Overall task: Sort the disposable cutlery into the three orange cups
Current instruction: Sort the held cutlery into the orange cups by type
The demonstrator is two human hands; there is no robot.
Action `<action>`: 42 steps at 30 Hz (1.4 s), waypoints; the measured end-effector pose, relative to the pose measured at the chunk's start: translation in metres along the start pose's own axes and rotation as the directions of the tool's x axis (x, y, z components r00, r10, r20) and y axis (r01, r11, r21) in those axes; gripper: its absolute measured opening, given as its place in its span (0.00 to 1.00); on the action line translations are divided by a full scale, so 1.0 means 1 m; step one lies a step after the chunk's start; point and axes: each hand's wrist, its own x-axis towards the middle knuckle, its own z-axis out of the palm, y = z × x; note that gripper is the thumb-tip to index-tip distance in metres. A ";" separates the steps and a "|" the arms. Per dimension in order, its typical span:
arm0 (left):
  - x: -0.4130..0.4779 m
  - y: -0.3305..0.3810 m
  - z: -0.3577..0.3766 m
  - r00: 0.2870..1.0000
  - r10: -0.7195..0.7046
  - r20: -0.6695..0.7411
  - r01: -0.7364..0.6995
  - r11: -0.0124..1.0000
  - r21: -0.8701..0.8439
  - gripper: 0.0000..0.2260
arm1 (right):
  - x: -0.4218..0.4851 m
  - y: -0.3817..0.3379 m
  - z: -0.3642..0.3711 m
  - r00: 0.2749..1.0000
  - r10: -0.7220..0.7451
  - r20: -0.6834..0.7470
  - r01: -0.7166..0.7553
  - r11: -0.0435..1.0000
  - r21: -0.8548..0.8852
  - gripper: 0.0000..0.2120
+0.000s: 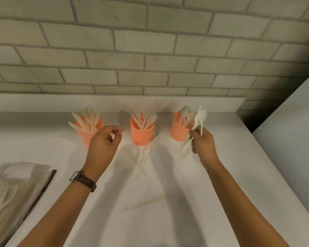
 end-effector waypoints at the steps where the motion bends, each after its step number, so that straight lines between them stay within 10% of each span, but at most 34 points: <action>1: -0.009 0.005 0.006 0.999 -0.003 0.040 0.004 0.999 -0.034 0.07 | 0.014 -0.006 -0.003 0.995 -0.087 -0.042 0.084 0.994 -0.070 0.04; 6: -0.039 0.016 0.029 0.989 -0.075 0.125 0.092 0.986 -0.138 0.07 | 0.076 -0.027 -0.005 0.907 -0.374 -0.195 0.296 0.893 -0.339 0.13; 11: -0.058 0.014 0.036 0.977 -0.141 0.157 0.165 0.974 -0.155 0.08 | 0.105 0.003 0.011 0.964 -0.249 -0.098 0.166 0.843 -0.512 0.07; 17: -0.062 0.002 0.023 0.971 -0.212 0.110 0.228 0.959 -0.166 0.09 | 0.102 0.017 0.007 0.927 -0.224 -0.302 0.135 0.948 -0.290 0.25; 24: -0.067 -0.005 0.012 0.962 -0.266 0.066 0.274 0.940 -0.203 0.13 | 0.081 -0.022 0.064 0.940 -0.298 -0.167 0.316 0.945 0.090 0.10; 36: -0.076 -0.037 -0.033 0.927 -0.371 -0.053 0.353 0.911 -0.213 0.10 | 0.068 0.000 0.164 0.928 -0.350 0.131 0.370 0.909 -0.192 0.08; 42: -0.093 -0.069 -0.035 0.875 -0.484 0.023 0.483 0.875 0.026 0.05 | 0.031 0.011 0.130 0.908 -0.419 0.000 0.410 0.890 -0.201 0.22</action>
